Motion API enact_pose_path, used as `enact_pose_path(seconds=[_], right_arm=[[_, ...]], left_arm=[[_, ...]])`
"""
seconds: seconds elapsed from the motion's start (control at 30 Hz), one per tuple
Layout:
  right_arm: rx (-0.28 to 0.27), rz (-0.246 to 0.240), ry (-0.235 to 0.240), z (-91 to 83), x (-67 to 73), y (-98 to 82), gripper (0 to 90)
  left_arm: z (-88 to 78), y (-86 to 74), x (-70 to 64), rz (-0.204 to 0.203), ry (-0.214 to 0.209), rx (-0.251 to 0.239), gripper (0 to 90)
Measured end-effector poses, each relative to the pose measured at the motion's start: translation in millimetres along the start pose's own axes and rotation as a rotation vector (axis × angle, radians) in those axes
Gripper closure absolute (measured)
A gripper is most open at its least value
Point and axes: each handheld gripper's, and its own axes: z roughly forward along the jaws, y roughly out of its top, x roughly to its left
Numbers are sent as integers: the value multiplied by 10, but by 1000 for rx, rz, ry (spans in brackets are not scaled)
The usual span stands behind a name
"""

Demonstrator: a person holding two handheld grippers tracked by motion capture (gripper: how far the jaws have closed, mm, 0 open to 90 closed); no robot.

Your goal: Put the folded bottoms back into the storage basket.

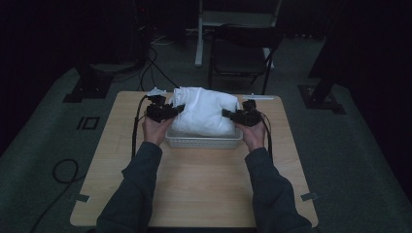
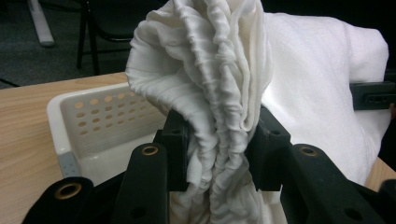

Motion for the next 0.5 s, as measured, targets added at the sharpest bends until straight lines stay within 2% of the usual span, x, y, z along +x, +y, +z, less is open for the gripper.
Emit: enact_pose_path(seconds=[0.5], right_arm=[[21,9,-27,122,-55,-19,656]], left_arm=[[121,-45,69,-7,18,10,636]])
